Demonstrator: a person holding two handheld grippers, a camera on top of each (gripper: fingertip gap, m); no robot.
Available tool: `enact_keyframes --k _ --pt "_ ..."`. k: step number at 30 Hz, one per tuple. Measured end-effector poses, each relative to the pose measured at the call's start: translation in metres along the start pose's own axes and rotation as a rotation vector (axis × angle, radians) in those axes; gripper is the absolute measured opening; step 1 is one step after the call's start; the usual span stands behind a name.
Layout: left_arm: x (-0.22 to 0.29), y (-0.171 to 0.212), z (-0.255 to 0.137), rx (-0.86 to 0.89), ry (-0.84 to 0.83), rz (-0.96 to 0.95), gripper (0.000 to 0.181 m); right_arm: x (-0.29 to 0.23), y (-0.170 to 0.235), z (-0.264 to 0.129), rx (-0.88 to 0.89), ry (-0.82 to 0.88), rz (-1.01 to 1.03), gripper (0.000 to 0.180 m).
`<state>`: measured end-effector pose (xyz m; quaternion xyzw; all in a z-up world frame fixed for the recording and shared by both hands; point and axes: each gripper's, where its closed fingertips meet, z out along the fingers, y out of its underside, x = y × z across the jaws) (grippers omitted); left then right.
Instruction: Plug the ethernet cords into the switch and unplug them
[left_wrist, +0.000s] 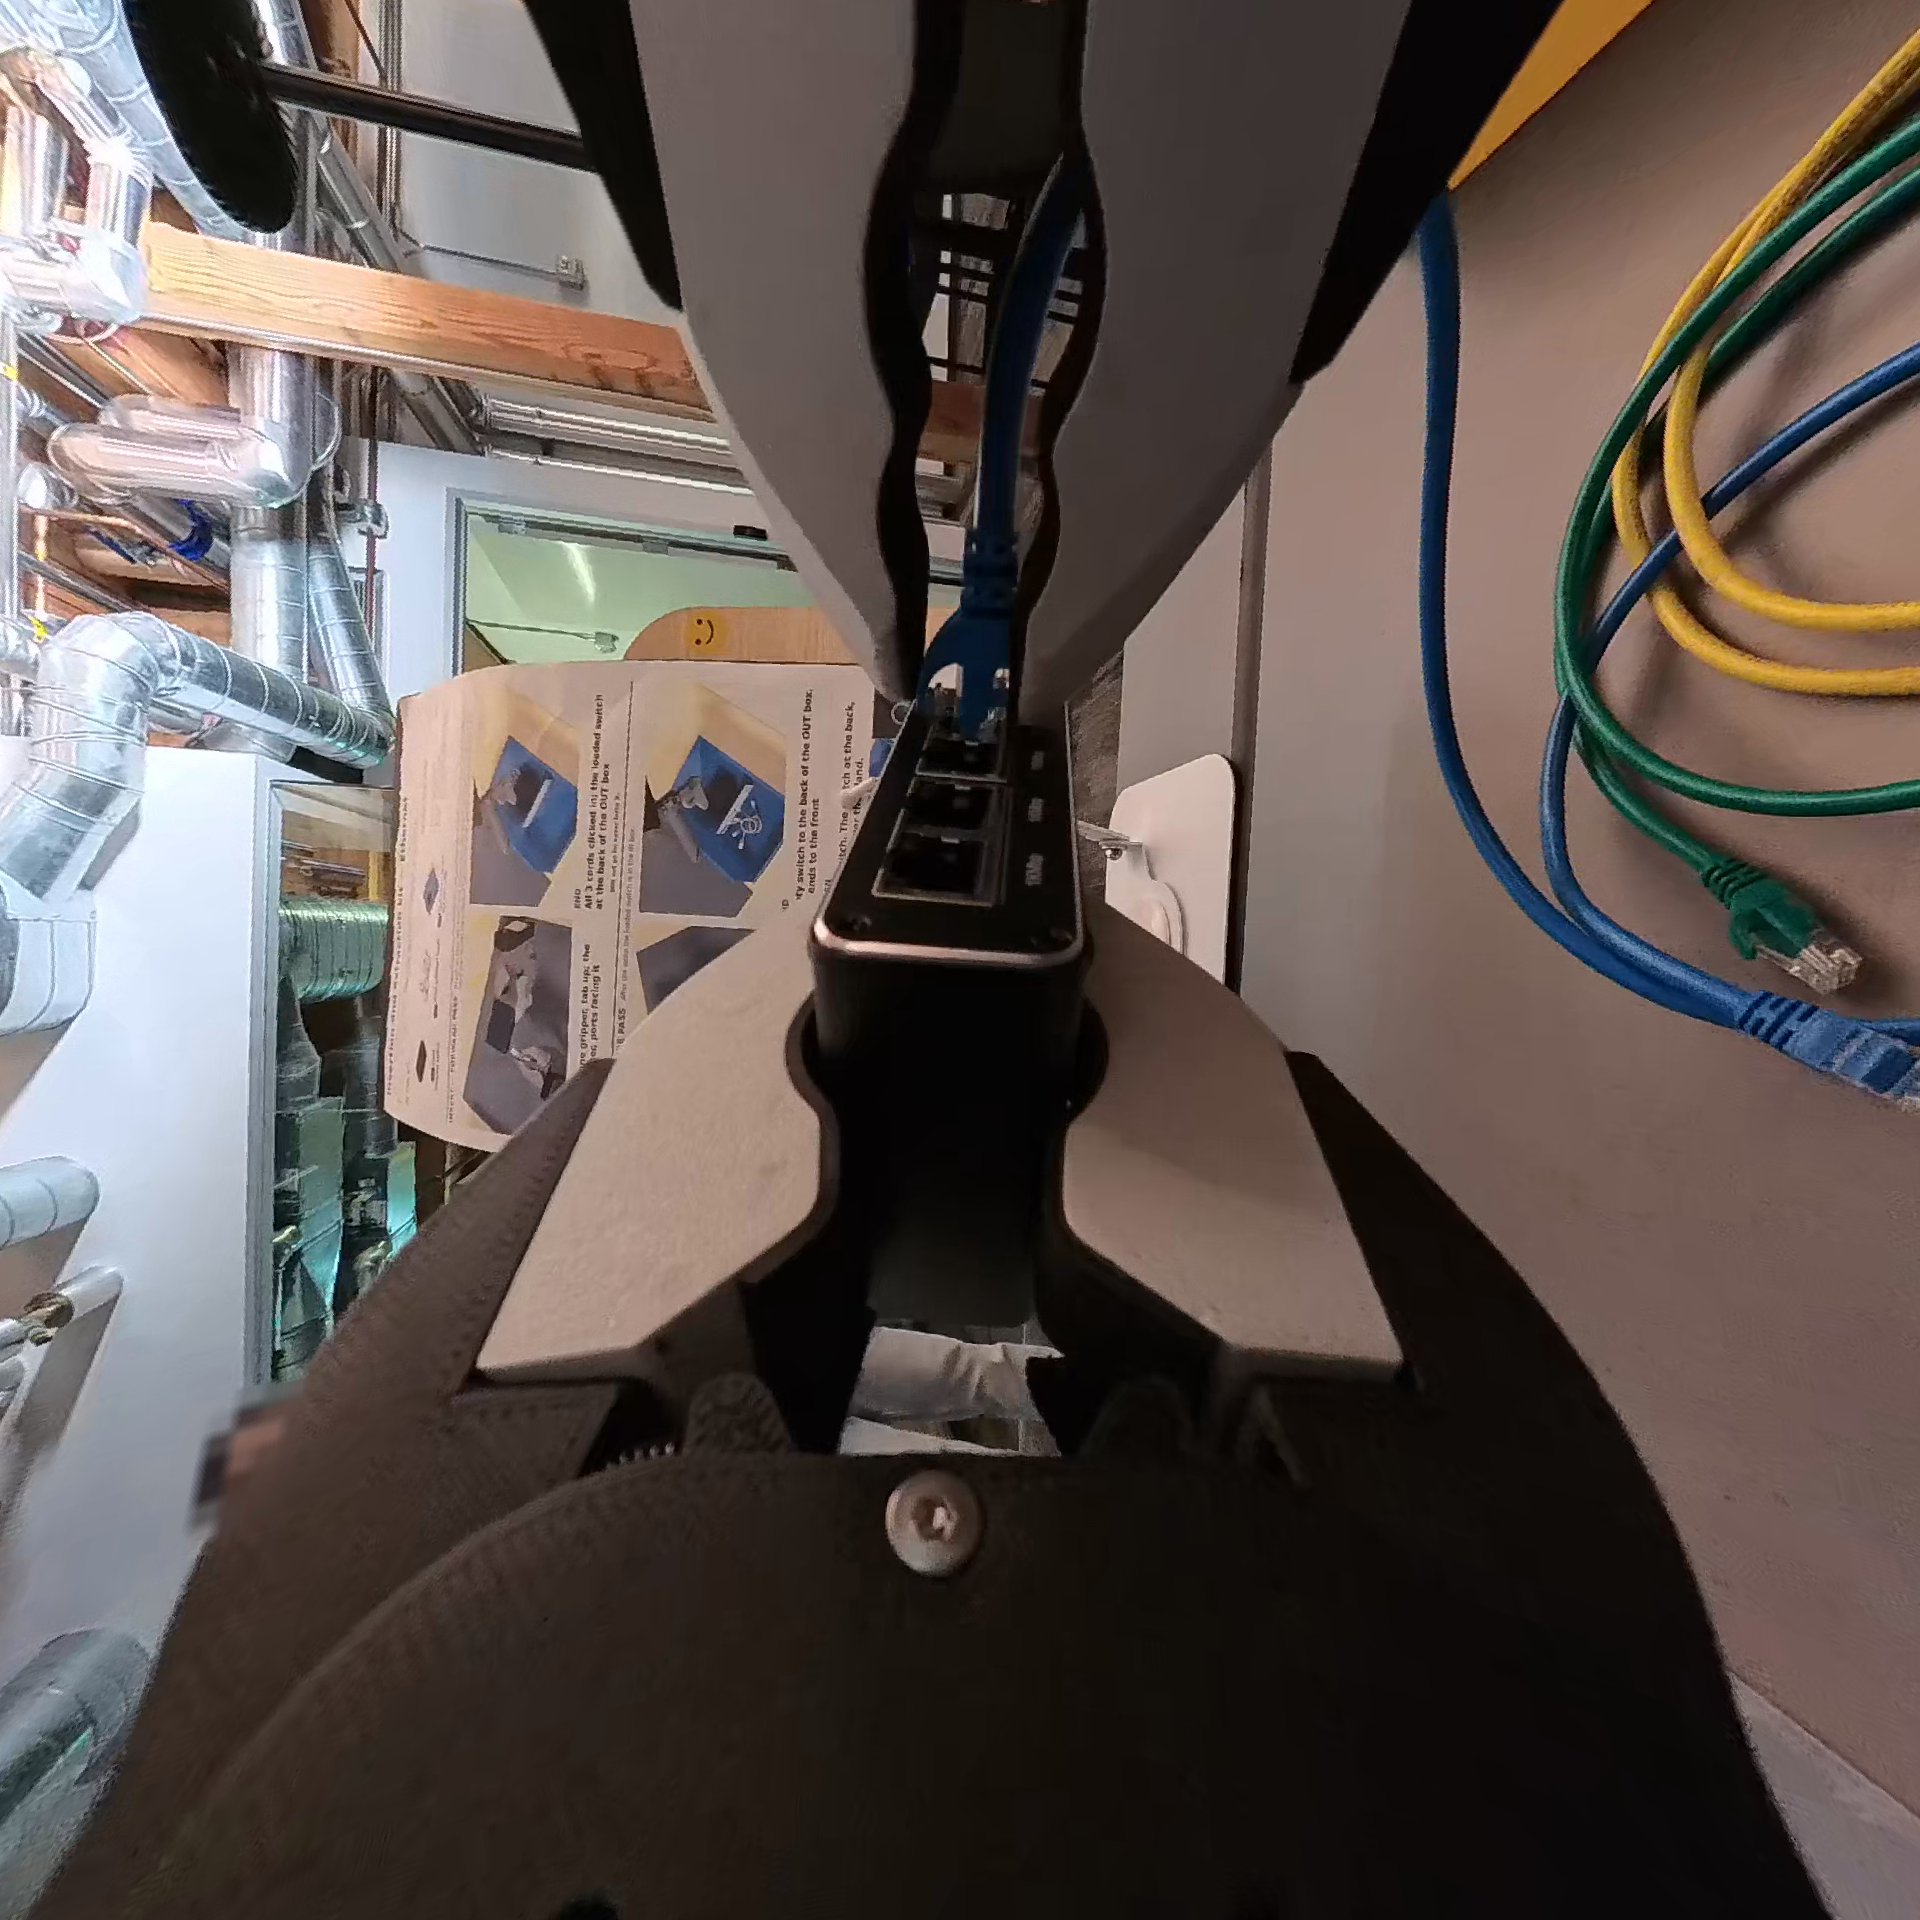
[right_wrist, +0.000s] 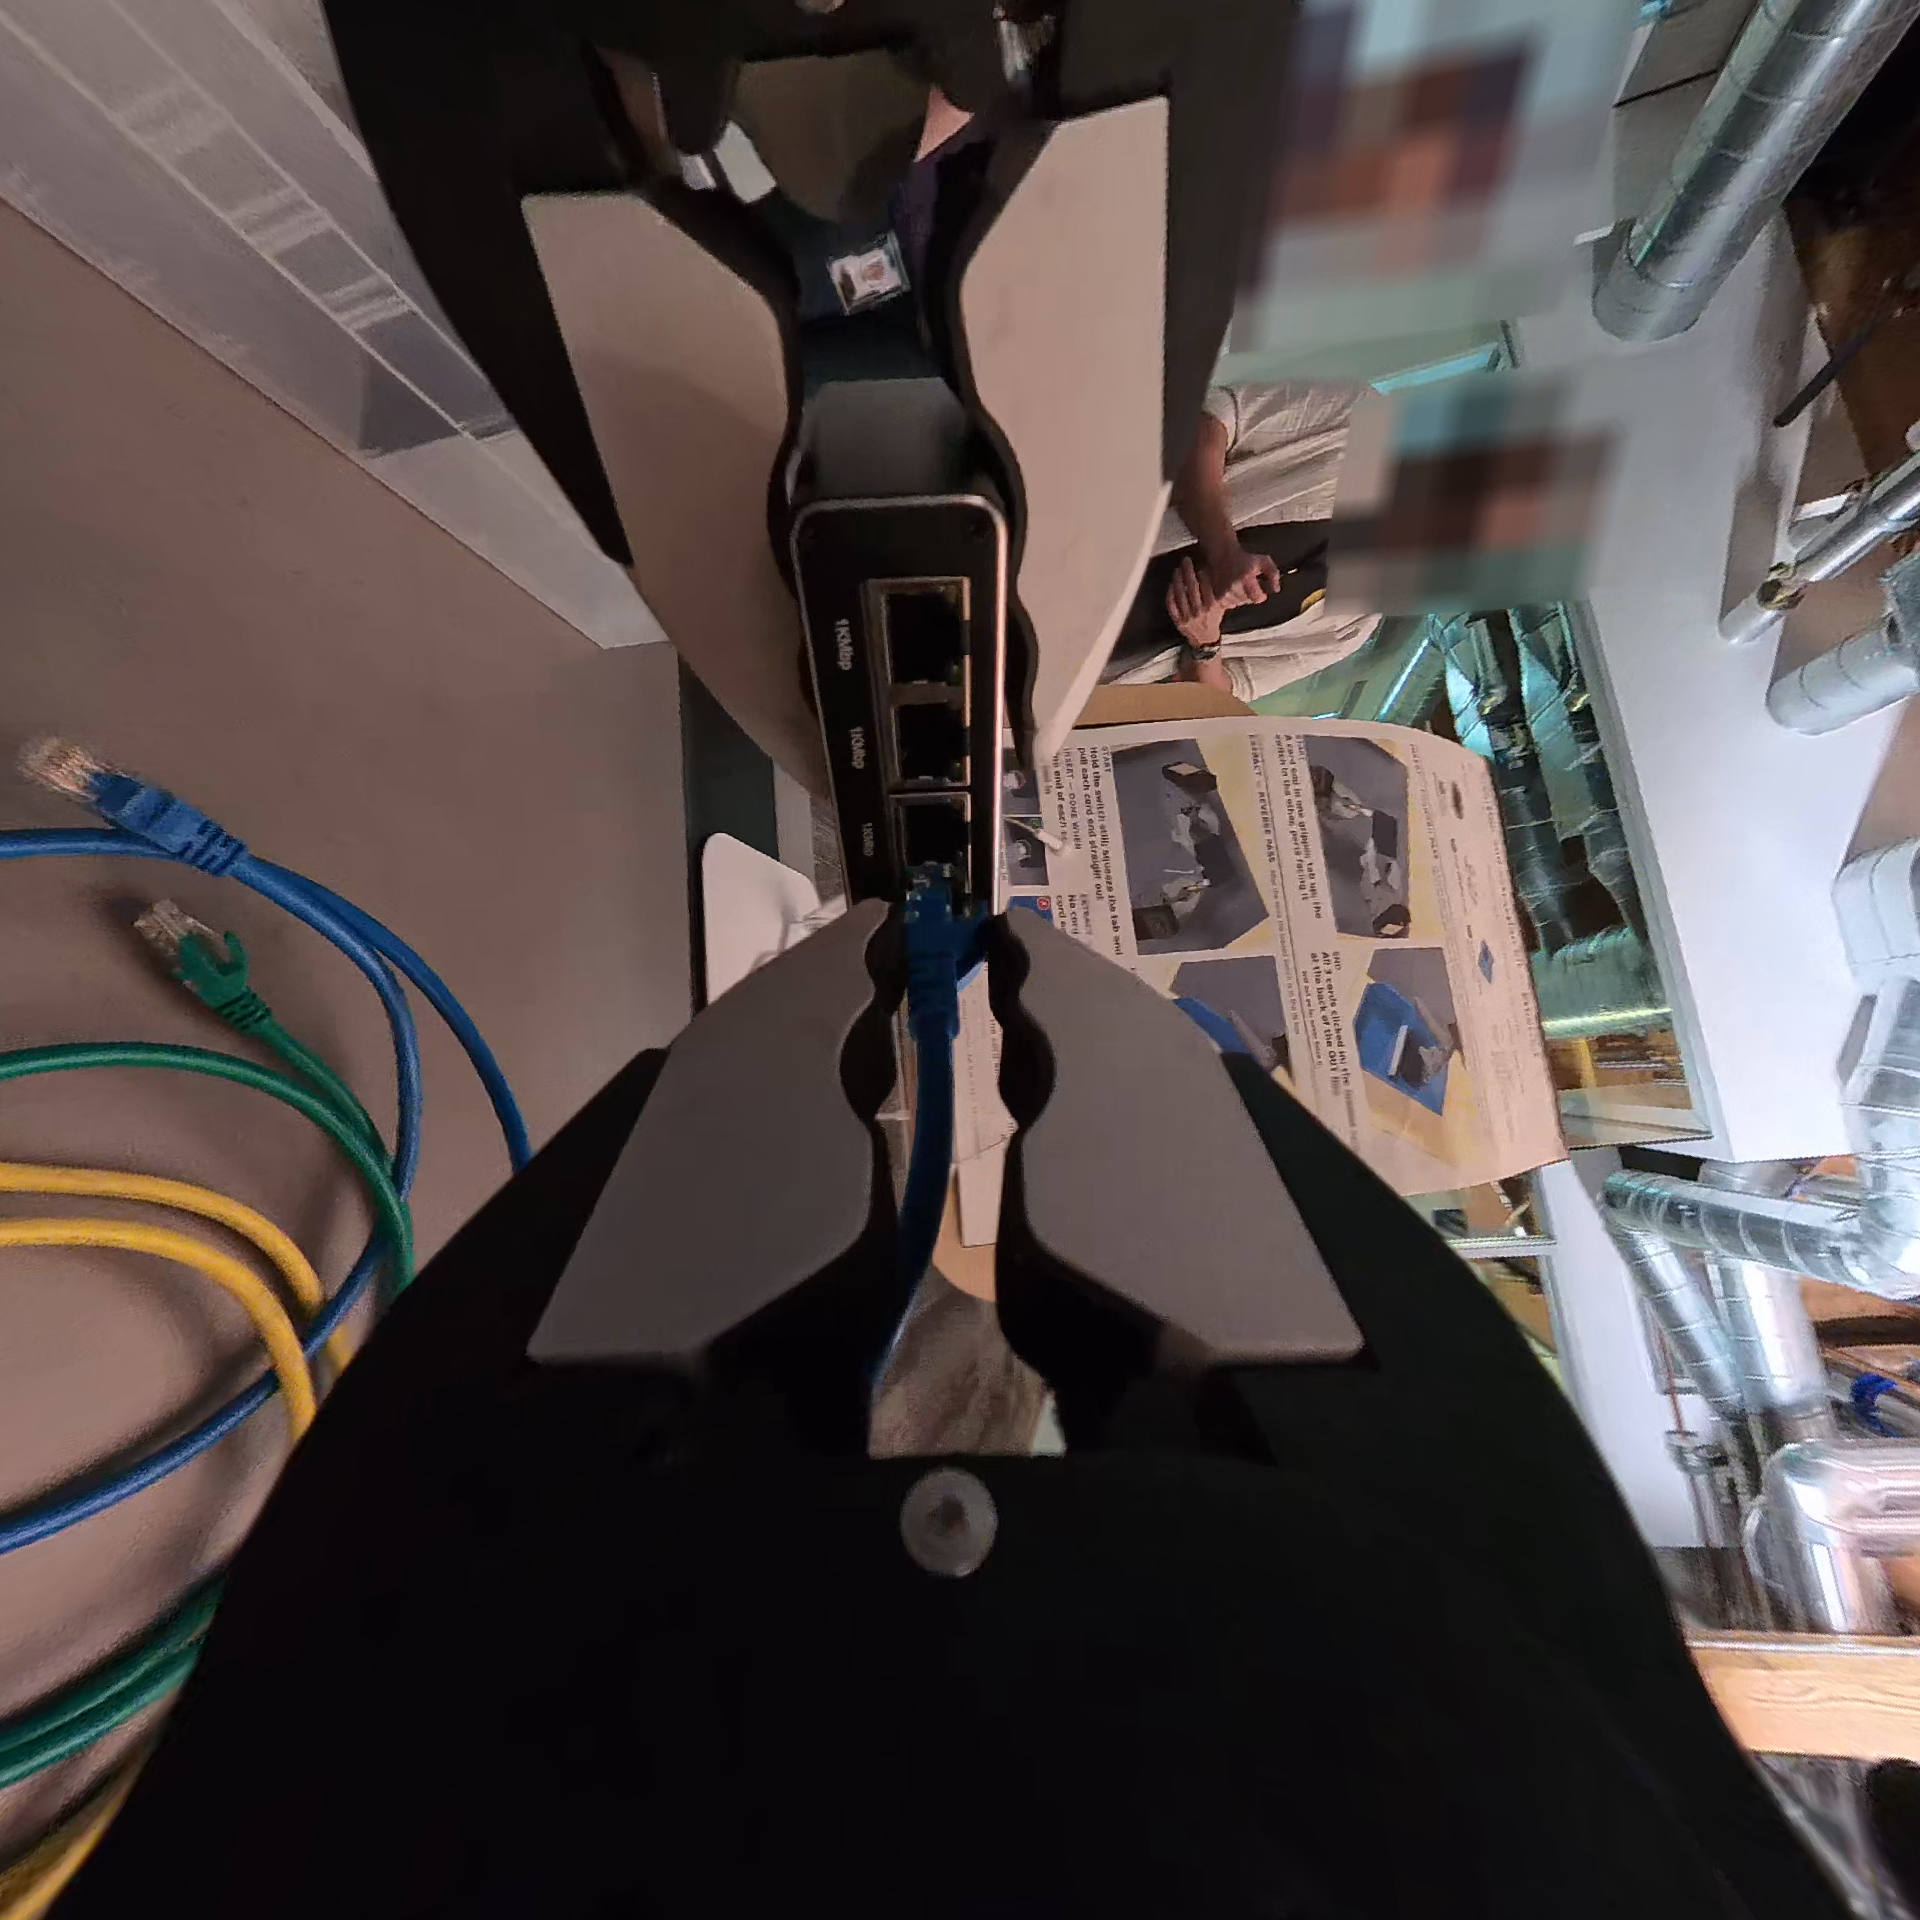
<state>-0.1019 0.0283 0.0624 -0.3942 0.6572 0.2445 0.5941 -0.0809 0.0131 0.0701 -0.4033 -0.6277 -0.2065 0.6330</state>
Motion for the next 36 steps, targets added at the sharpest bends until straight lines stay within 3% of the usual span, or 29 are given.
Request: enact_keyframes --k 9,19,36 --pt "-0.003 -0.002 -0.004 0.013 0.005 -0.009 0.038 0.003 -0.006 -0.004 0.021 0.032 -0.044 0.014" --pt "0.011 -0.007 0.007 -0.004 0.063 0.003 0.039 -0.016 0.010 -0.011 -0.128 -0.153 -0.035 0.014" --pt "0.035 -0.015 0.019 0.078 0.204 -0.116 0.041 -0.035 0.018 -0.025 -0.171 -0.326 -0.012 0.014"
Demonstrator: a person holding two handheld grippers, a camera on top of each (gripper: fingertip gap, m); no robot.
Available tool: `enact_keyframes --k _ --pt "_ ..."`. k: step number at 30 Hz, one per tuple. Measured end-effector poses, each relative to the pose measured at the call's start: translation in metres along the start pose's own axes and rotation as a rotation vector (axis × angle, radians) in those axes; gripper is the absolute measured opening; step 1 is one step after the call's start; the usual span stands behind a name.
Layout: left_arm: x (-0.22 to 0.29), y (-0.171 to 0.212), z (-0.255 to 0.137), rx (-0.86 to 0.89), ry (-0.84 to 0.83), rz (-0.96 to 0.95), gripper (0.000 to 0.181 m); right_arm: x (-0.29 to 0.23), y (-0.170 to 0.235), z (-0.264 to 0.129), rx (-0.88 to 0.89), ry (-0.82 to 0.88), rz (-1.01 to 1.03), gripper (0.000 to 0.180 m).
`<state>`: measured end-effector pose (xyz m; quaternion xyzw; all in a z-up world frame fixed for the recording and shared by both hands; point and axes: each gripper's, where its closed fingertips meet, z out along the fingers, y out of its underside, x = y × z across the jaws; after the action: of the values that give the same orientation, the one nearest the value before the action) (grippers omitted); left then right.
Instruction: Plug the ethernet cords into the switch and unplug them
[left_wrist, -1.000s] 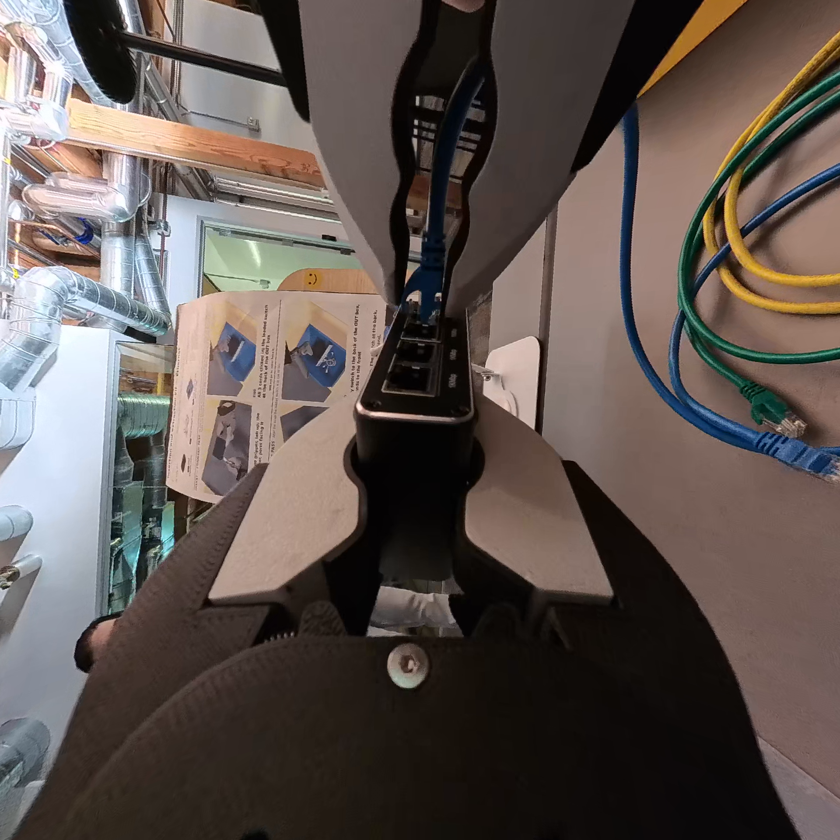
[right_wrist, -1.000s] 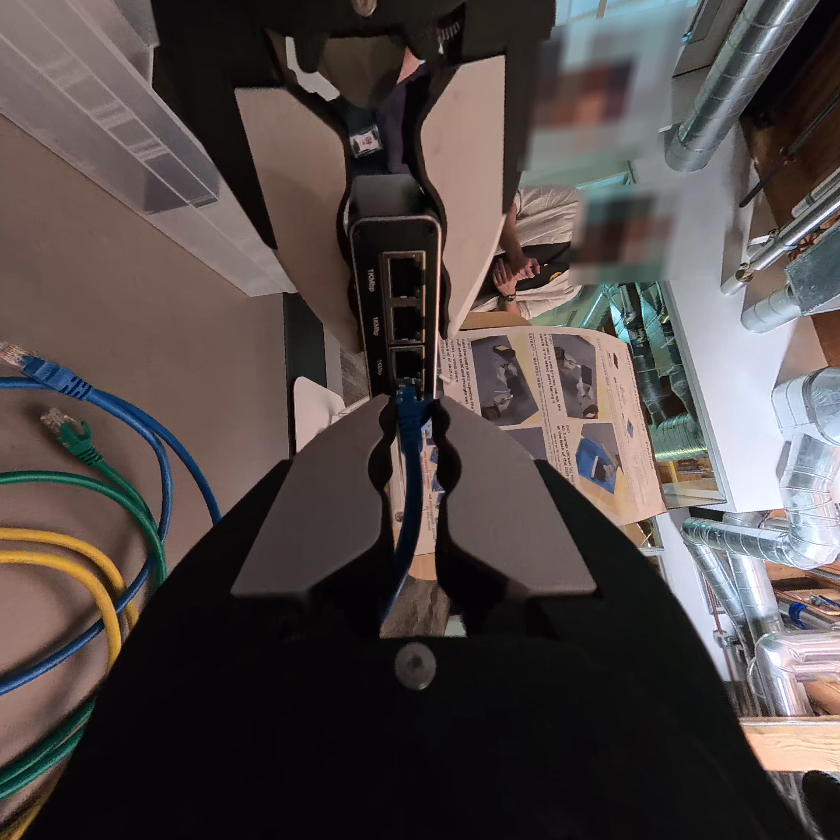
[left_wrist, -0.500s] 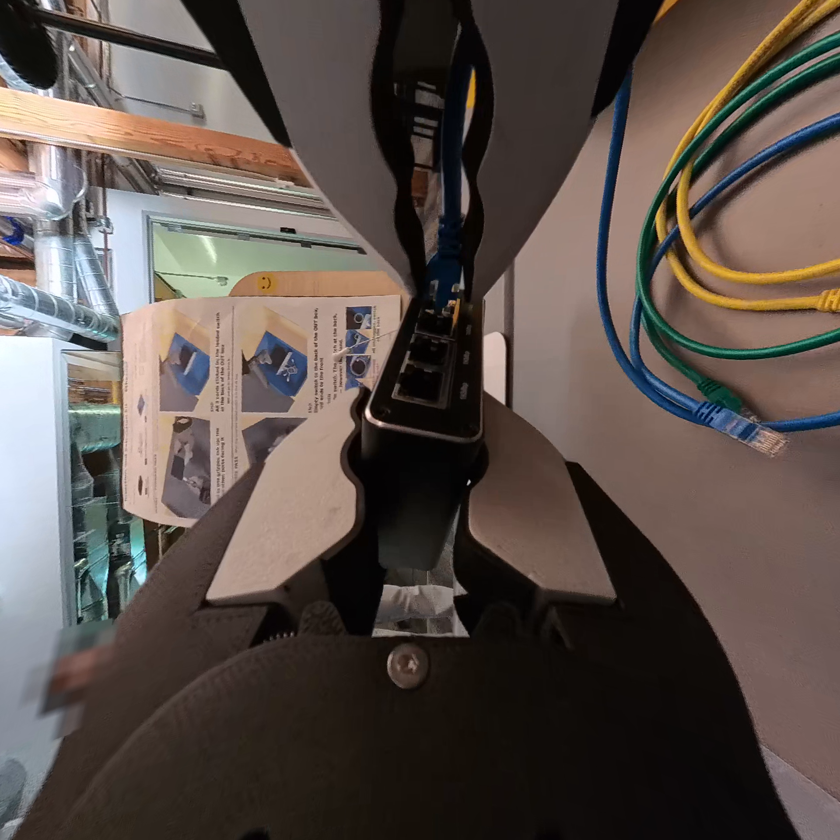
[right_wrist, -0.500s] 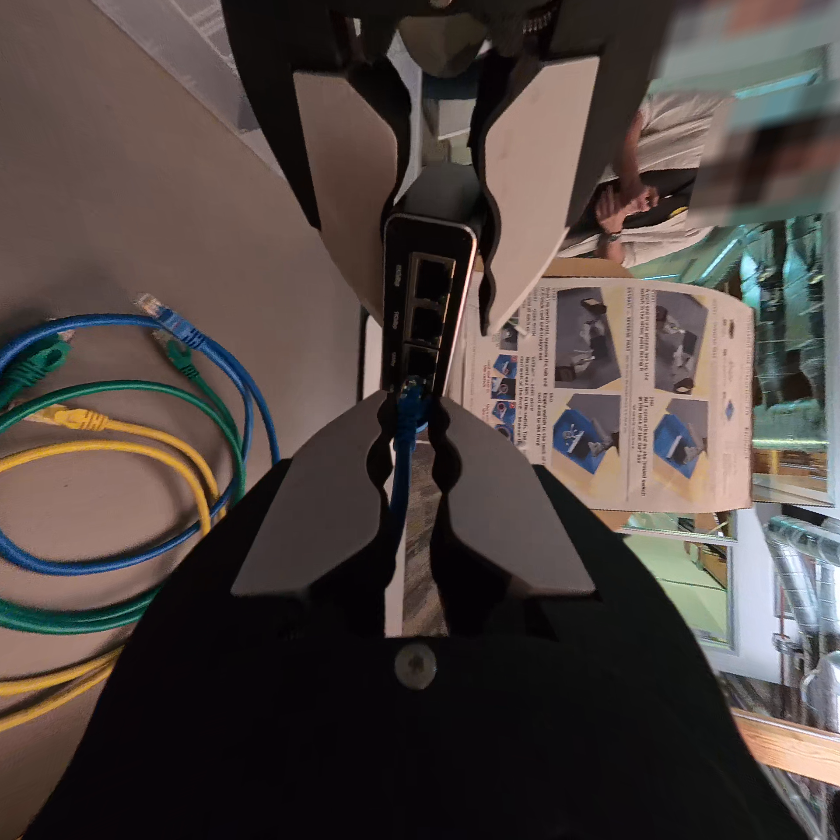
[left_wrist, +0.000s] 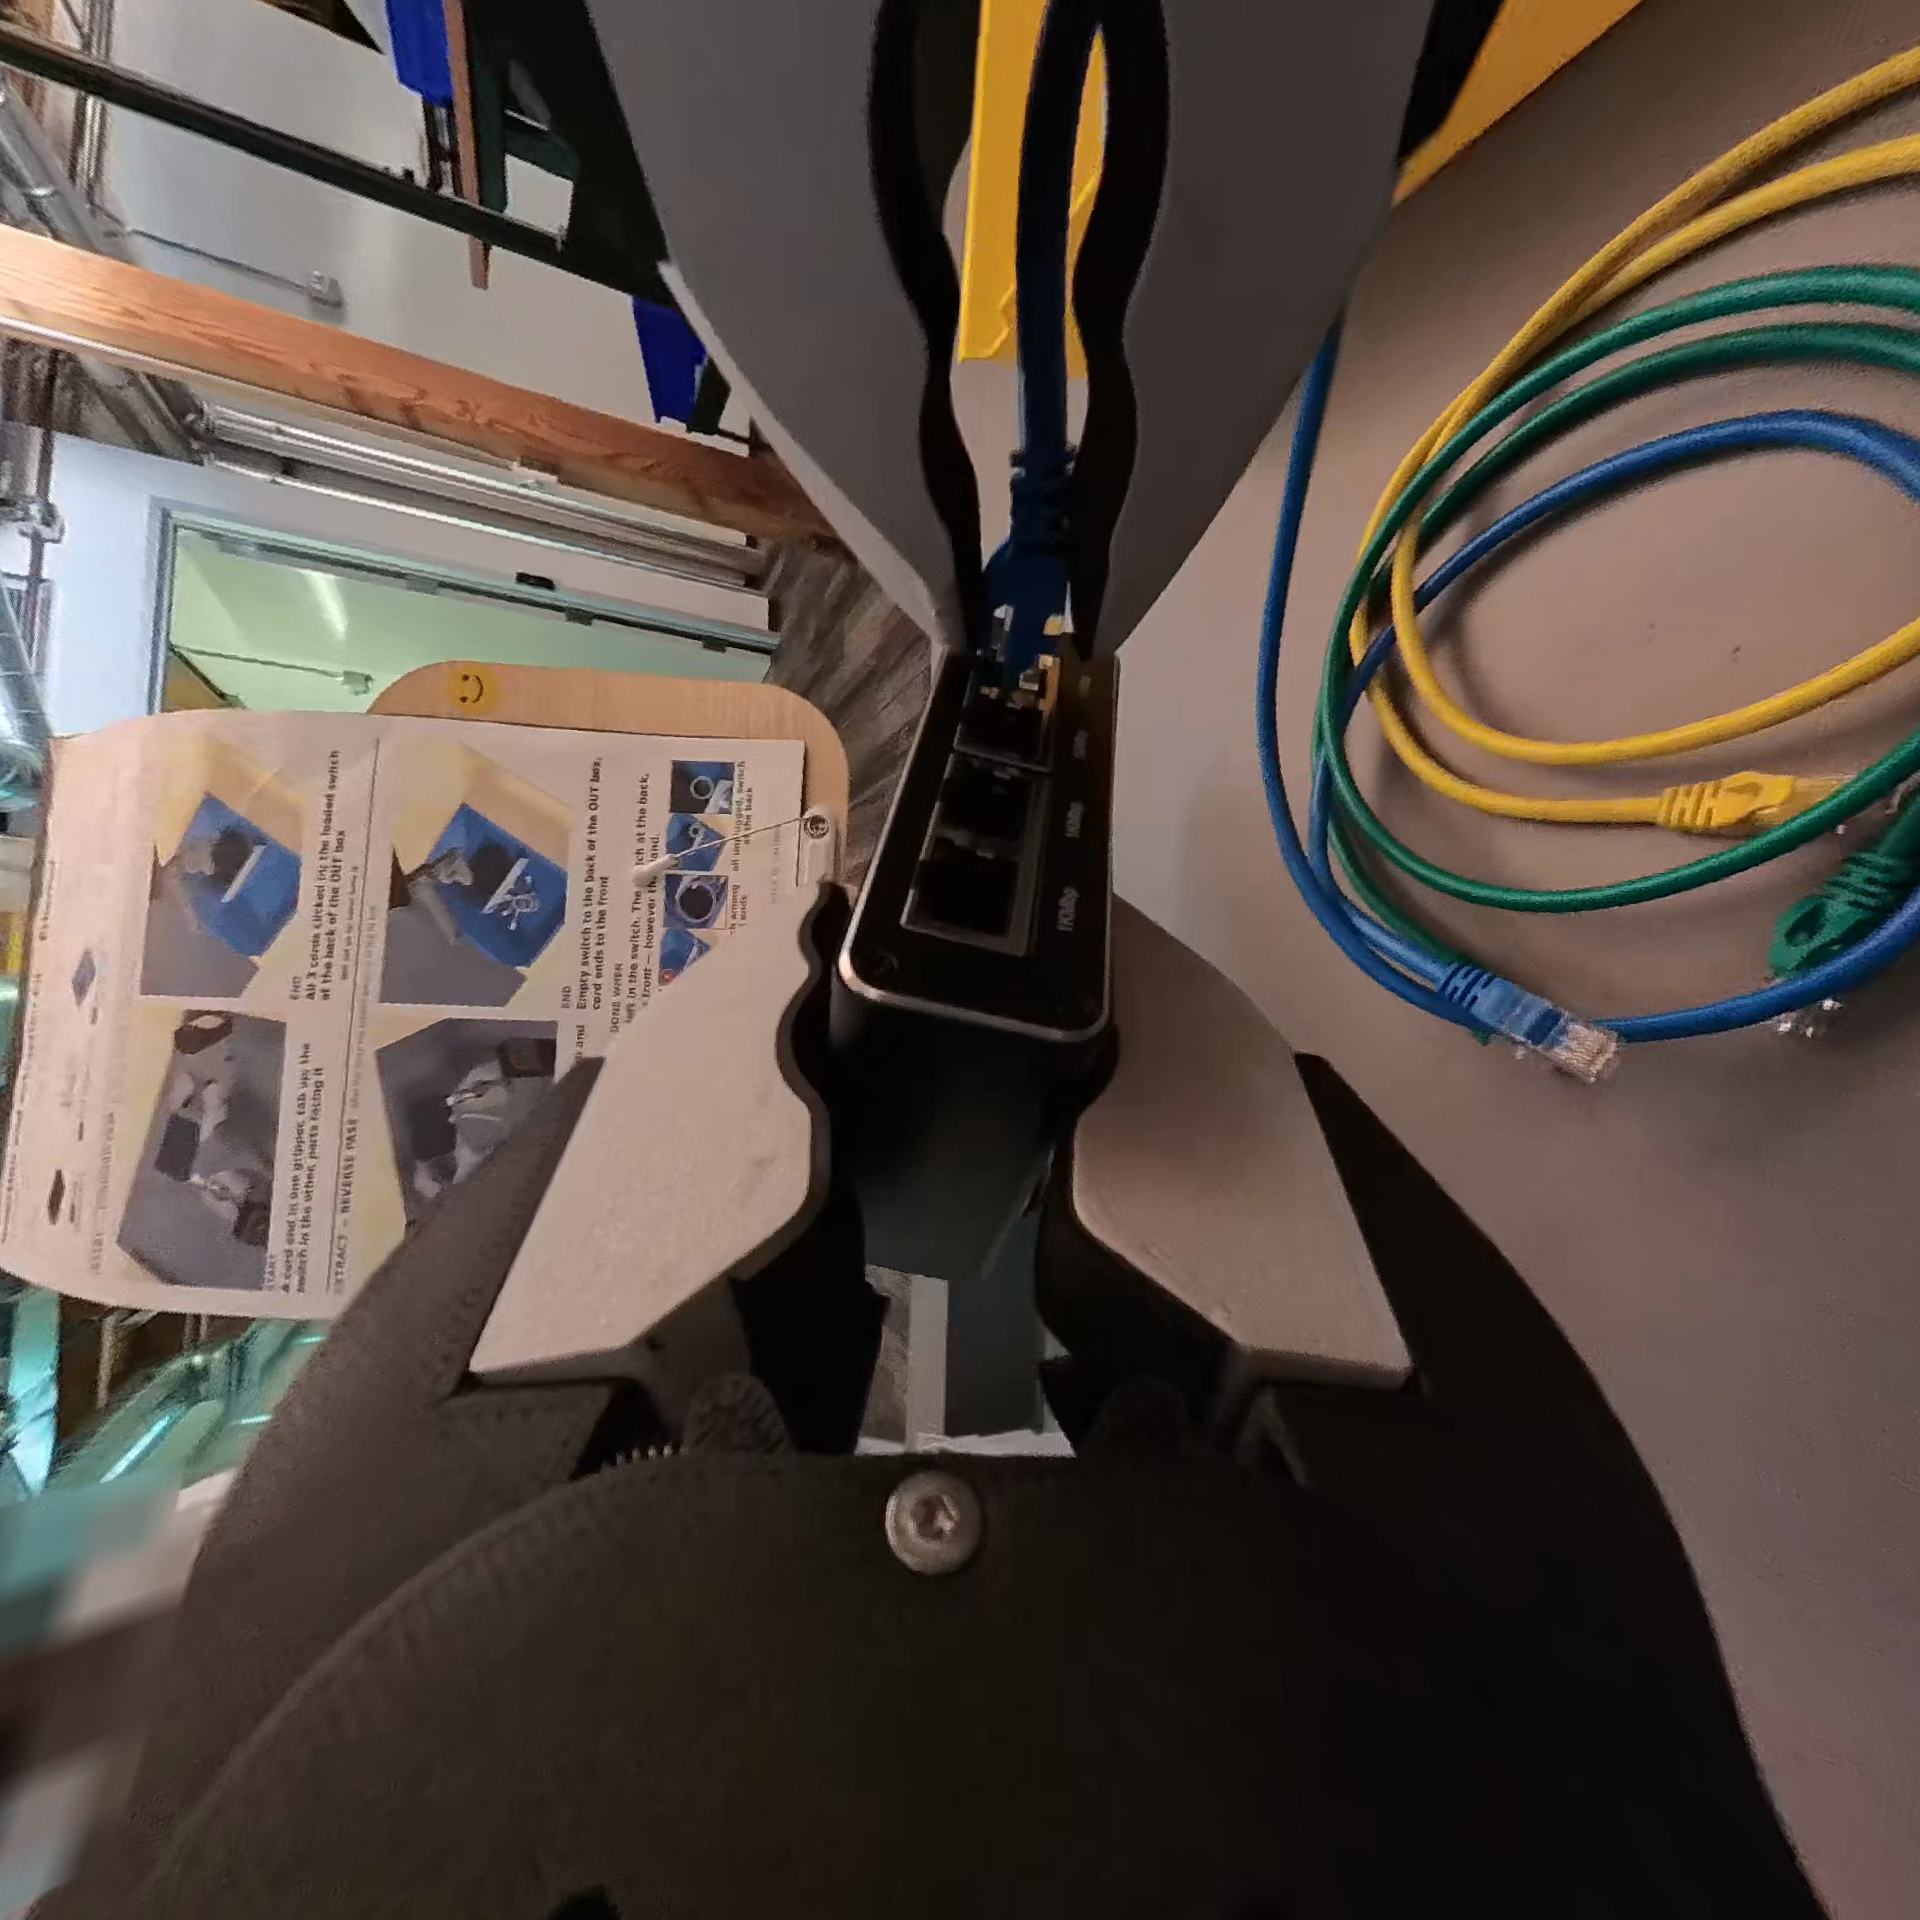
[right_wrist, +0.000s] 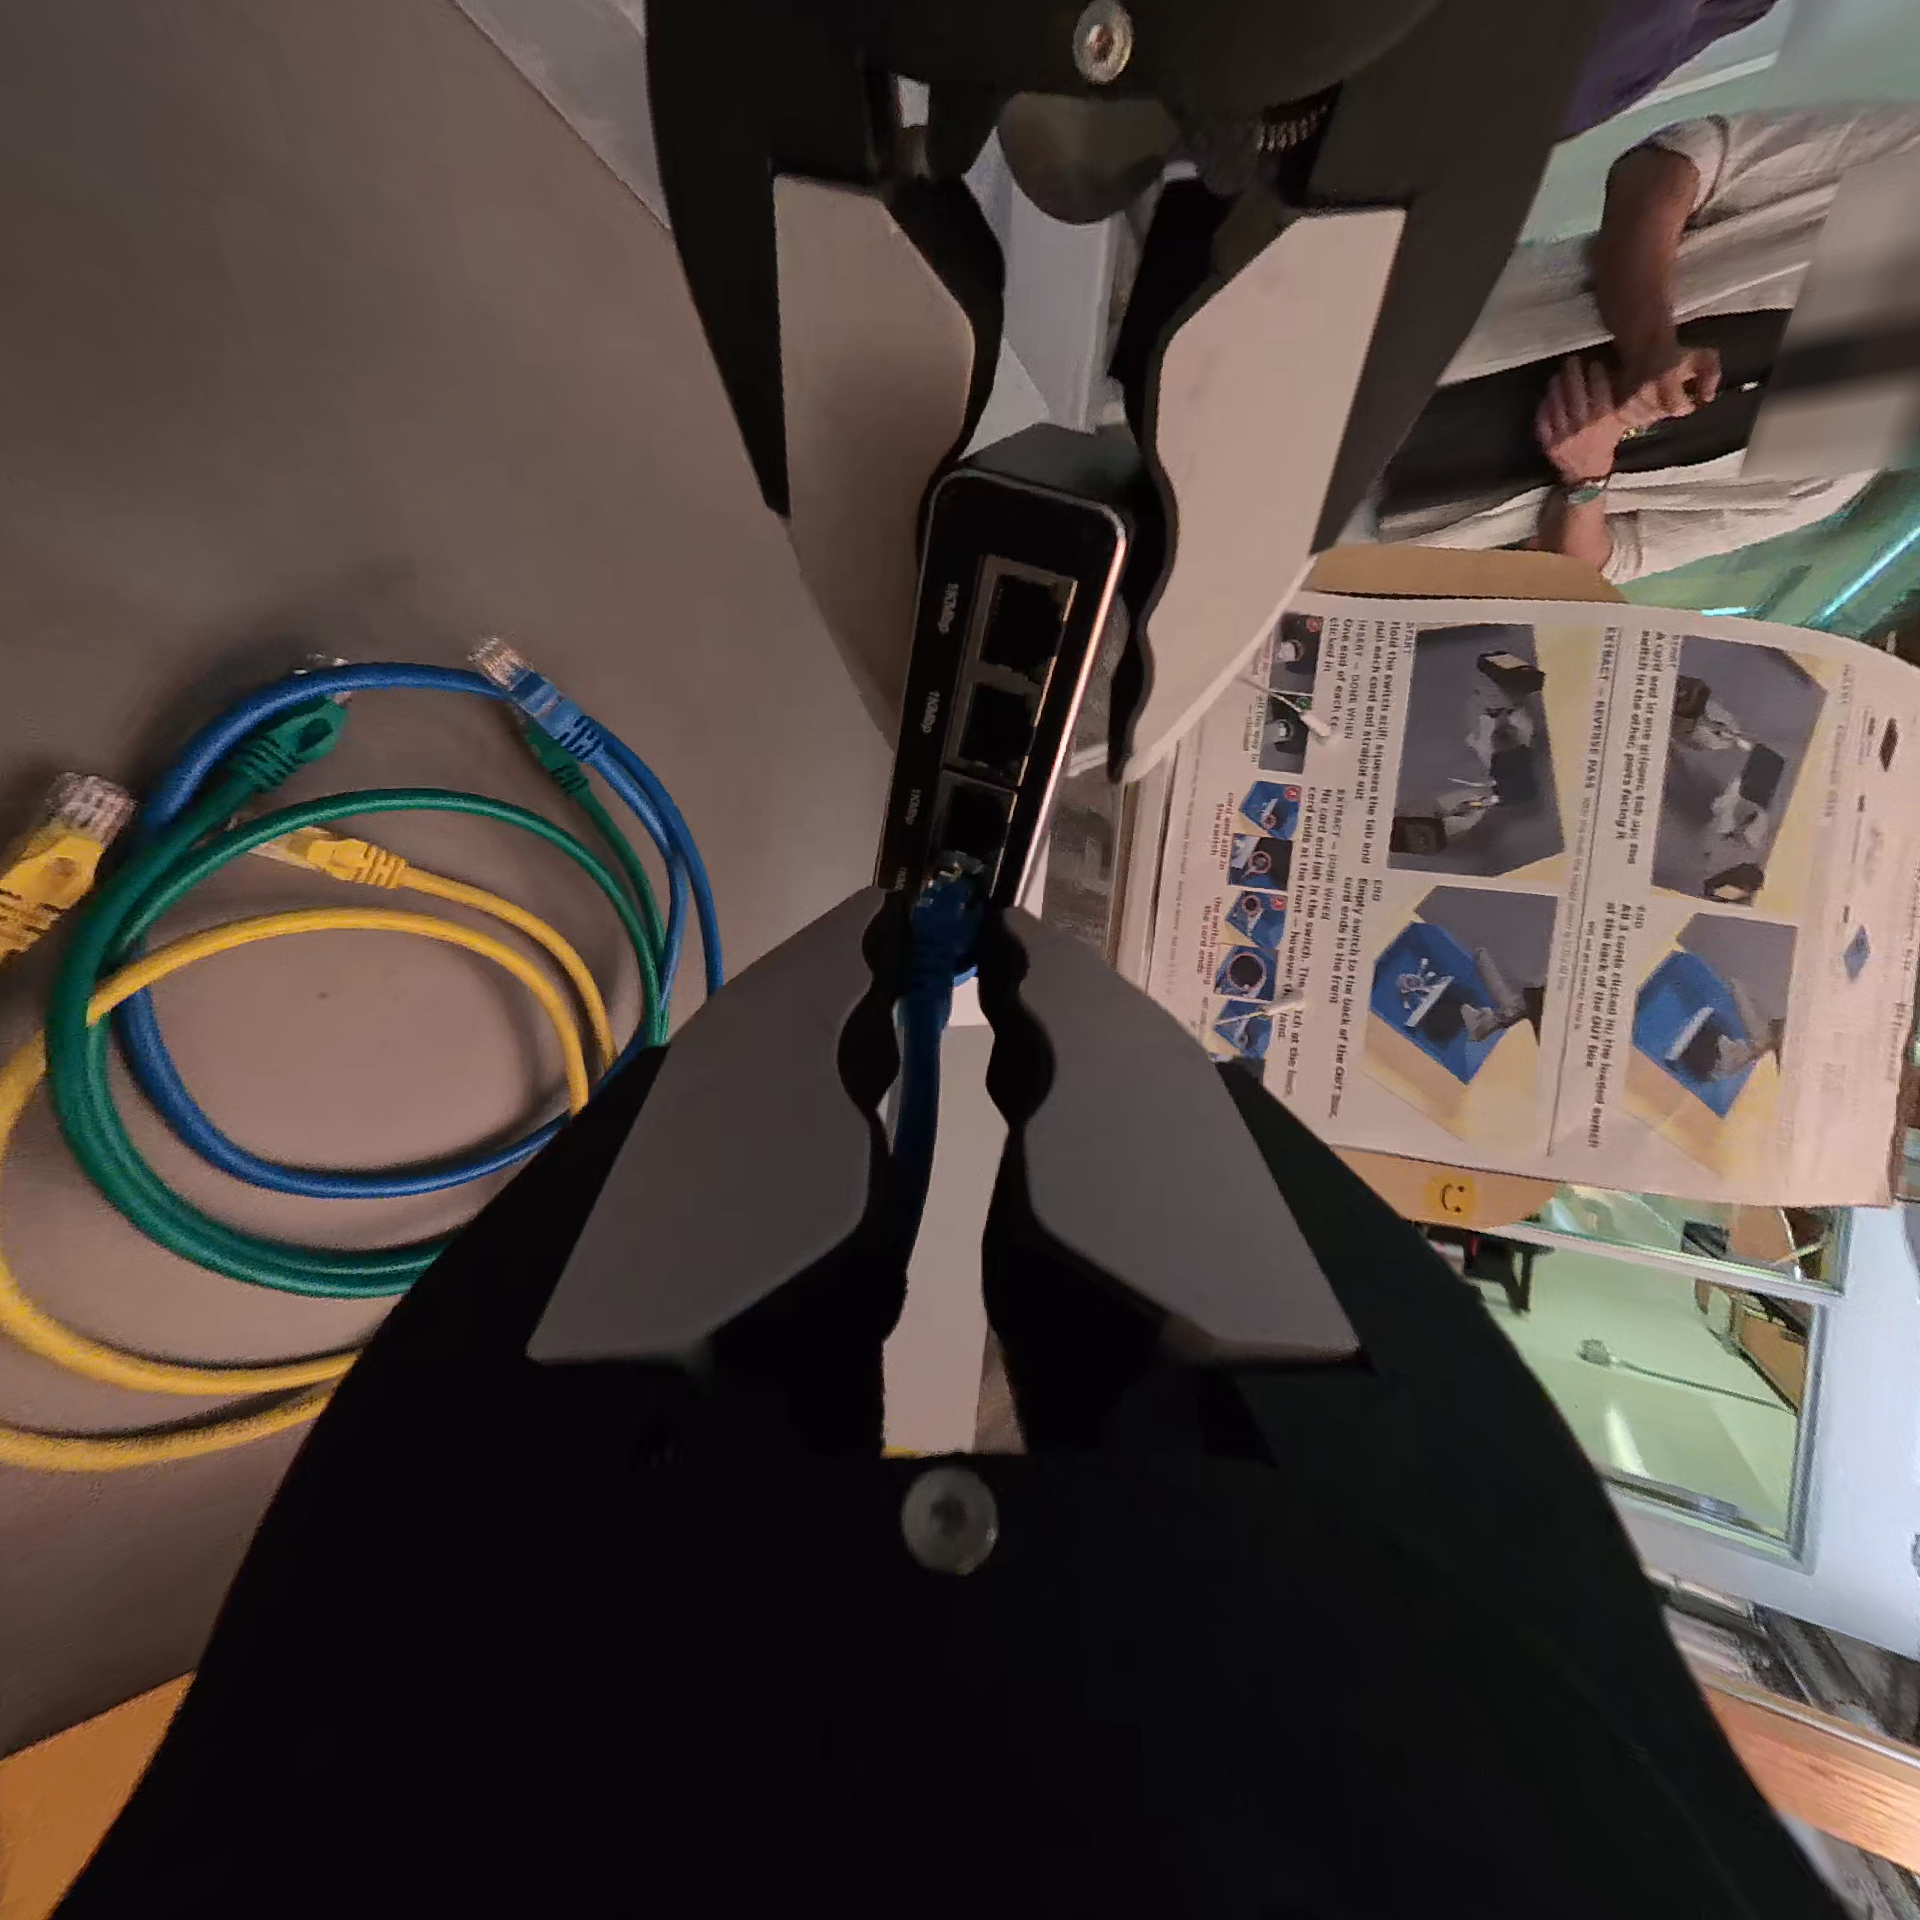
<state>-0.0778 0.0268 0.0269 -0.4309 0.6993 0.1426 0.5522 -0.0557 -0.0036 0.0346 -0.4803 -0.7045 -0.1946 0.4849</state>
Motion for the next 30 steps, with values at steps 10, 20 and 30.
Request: enact_keyframes --k 10,20,30 --pt "-0.011 -0.034 -0.015 0.193 -0.206 0.041 0.041 0.019 -0.014 -0.017 0.157 0.101 0.016 0.014" --pt "-0.018 -0.034 -0.023 0.131 -0.243 0.110 0.040 0.024 -0.023 -0.025 0.325 0.147 0.025 0.015" --pt "-0.019 -0.034 -0.025 0.103 -0.228 0.112 0.040 0.026 -0.019 -0.020 0.272 0.182 -0.011 0.015"
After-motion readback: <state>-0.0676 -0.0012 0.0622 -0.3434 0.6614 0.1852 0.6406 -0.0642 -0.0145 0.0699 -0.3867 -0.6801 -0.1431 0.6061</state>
